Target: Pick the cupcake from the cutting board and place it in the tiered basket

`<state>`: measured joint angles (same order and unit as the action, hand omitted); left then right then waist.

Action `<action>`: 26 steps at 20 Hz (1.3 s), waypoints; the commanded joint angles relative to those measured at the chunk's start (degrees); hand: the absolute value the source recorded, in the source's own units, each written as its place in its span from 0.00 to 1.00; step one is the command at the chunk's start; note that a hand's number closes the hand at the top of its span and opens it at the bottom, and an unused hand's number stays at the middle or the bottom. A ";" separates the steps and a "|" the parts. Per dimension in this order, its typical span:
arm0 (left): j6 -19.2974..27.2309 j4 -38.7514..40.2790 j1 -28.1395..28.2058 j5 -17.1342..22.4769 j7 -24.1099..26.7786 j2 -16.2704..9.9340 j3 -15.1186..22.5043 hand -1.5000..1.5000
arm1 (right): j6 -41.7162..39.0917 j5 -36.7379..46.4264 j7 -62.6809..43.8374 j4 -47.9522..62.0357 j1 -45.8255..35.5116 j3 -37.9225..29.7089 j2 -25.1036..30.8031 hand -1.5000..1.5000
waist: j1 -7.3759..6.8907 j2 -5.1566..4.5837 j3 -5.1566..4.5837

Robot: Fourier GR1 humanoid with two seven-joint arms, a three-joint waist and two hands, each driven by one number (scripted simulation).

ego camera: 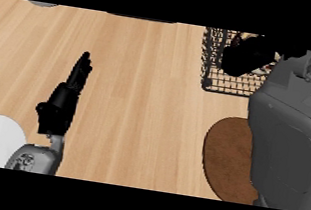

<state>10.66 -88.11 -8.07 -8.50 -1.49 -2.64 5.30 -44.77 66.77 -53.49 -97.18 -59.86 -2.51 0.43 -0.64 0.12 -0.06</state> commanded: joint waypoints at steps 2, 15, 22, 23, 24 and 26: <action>-1.39 -1.60 1.59 0.97 0.75 -0.44 -0.09 0.50 | 5.08 -3.01 -7.60 9.11 -6.74 -2.78 -0.41 1.00 | -0.45 -0.13 0.01; 0.98 -2.47 -1.59 -2.51 -4.76 1.26 1.33 0.50 | 17.43 3.12 10.68 29.45 -7.73 -5.82 13.26 1.00 | -0.03 -0.29 0.06; -1.41 1.24 -2.41 0.08 -0.12 -0.18 -1.76 0.50 | 21.57 3.48 14.85 37.94 -7.52 -6.43 16.79 1.00 | 0.09 -0.31 0.04; -3.48 3.10 -2.36 2.42 2.40 -2.17 -4.37 0.50 | 23.55 3.01 14.65 41.40 -8.19 -7.47 15.58 1.00 | -0.23 -0.47 0.02; 1.97 -0.80 0.33 -3.34 -1.09 2.50 2.81 0.50 | 23.21 -0.18 9.52 36.95 -7.73 -13.04 14.58 1.00 | 0.07 -0.17 0.10; 0.21 1.59 -1.95 -1.07 0.00 1.68 -0.09 0.50 | 29.93 -1.62 10.27 39.17 -6.32 -15.82 13.67 0.00 | -0.10 -0.50 0.08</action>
<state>10.32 -87.50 -9.26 -9.17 -1.57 -1.83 4.85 -20.74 67.60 -42.38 -60.55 -67.39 -13.56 14.77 -0.71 -0.24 0.00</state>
